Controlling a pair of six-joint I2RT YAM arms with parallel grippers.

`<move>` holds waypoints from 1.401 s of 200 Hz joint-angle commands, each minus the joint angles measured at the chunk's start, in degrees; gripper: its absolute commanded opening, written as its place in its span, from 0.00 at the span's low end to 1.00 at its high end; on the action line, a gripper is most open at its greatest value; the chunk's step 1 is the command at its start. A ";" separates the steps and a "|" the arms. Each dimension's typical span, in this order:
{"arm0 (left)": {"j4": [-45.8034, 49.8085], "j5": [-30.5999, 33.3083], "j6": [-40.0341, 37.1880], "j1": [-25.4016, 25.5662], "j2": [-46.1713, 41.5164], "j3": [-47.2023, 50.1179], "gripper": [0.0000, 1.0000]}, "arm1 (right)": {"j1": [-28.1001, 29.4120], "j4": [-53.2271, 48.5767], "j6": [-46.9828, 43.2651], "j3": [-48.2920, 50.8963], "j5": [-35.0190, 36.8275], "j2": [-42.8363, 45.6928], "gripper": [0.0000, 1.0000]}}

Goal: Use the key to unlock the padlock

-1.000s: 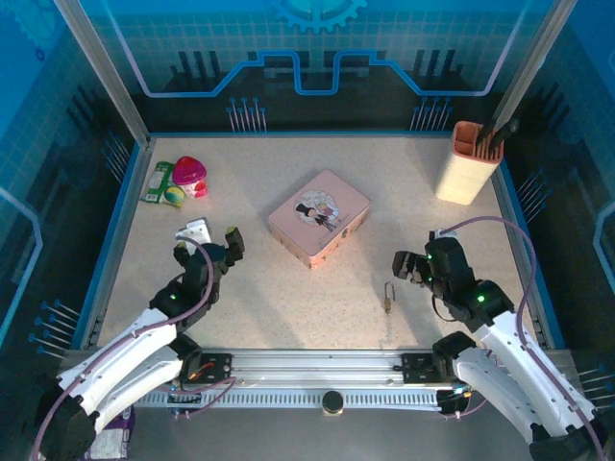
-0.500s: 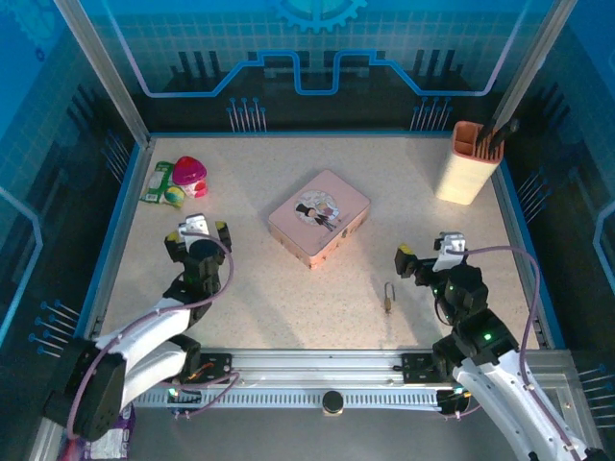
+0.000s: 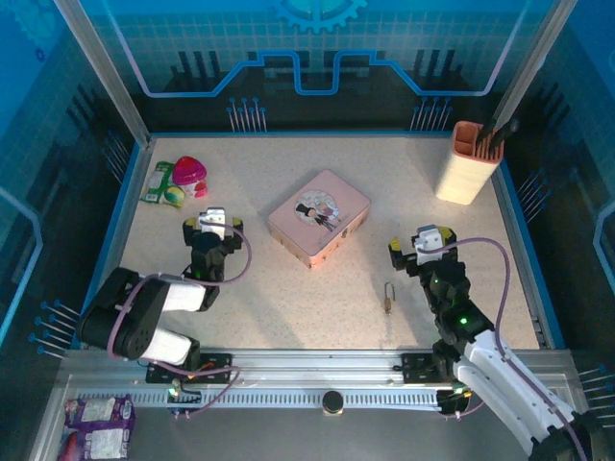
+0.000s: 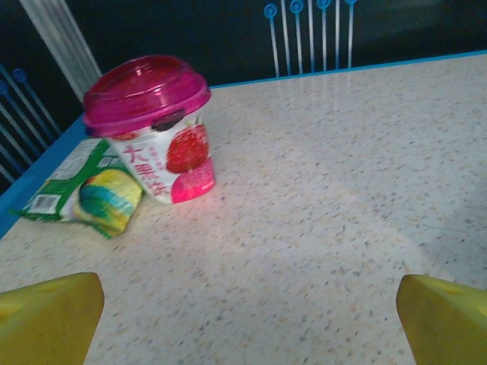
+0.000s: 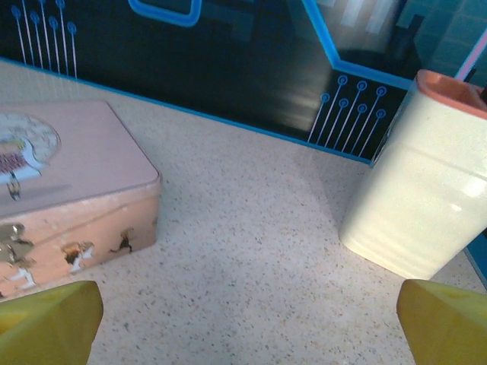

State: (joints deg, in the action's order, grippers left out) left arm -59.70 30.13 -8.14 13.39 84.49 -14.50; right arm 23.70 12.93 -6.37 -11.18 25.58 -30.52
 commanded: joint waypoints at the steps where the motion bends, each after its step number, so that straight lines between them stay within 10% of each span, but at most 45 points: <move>1: -8.66 -3.42 0.78 -1.61 3.13 -0.40 0.99 | -2.17 10.87 -3.69 1.56 1.45 -2.41 1.00; 30: -5.37 -13.32 5.72 -7.91 5.32 -1.85 0.99 | -6.54 13.12 -2.15 2.54 -2.51 -4.42 1.00; 138: 3.80 -14.58 9.67 -11.37 4.75 -6.15 0.99 | -12.56 21.88 -0.03 3.81 -8.19 -11.32 1.00; 280: 3.98 -14.93 9.57 -11.28 4.74 -6.24 0.99 | -17.10 61.55 4.32 -1.25 -14.60 -60.15 1.00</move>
State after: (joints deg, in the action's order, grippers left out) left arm -55.72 16.53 0.58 2.35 89.25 -19.88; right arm 7.25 63.16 -3.29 -11.64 12.80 -86.02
